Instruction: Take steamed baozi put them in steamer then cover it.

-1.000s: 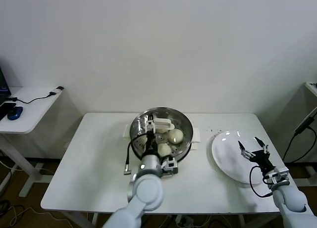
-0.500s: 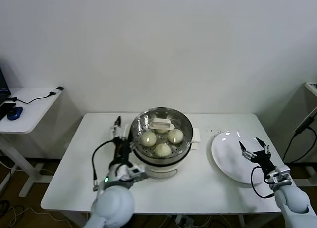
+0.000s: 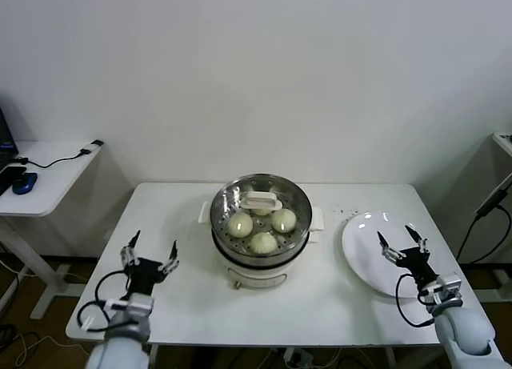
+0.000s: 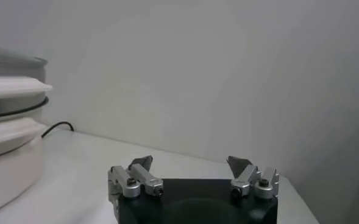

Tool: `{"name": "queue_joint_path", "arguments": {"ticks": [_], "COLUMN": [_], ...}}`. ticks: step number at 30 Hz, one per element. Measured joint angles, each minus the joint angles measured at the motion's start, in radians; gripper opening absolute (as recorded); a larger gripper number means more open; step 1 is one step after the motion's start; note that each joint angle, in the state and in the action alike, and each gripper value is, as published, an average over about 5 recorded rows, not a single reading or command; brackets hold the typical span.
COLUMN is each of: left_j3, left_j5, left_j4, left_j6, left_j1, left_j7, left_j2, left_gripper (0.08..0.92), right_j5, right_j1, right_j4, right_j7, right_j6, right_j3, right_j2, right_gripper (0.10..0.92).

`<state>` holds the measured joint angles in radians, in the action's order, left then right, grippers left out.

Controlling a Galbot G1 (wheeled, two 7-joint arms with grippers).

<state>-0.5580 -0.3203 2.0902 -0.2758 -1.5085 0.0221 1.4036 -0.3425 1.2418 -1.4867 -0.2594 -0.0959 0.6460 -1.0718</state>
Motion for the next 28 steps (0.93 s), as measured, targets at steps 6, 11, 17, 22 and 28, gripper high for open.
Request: {"name": "queue_joint_path", "arguments": {"ticks": [6, 11, 17, 22, 28], "left_j3": [-0.088, -0.124, -0.154, -0.173, -0.186], "left_j5": [0.167, 0.236, 0.276, 0.291, 0.301], "left_j4": [-0.039, -0.056, -0.064, -0.068, -0.067], "left_j6": [0.191, 0.278, 0.334, 0.366, 0.387], "left_j1": [-0.08, -0.119, -0.143, -0.163, -0.179], "left_j7": [0.015, 0.018, 0.014, 0.005, -0.002], "left_j2": [0.029, 0.044, 0.049, 0.053, 0.057], "left_gripper": [0.823, 0.823, 0.823, 0.823, 0.823], "right_j5": [0.0, -0.01, -0.02, -0.023, -0.025], "right_j1": [0.03, 0.056, 0.087, 0.105, 0.116], "right_j4": [-0.047, -0.08, -0.111, -0.123, -0.132], "right_j7": [-0.007, -0.018, -0.029, -0.038, -0.041], "right_j6": [0.015, 0.023, 0.03, 0.032, 0.036], "right_j3": [0.011, 0.021, 0.032, 0.036, 0.039], "right_j2": [-0.016, -0.024, -0.031, -0.036, -0.038], "right_gripper": [0.823, 0.823, 0.823, 0.823, 0.823]}}
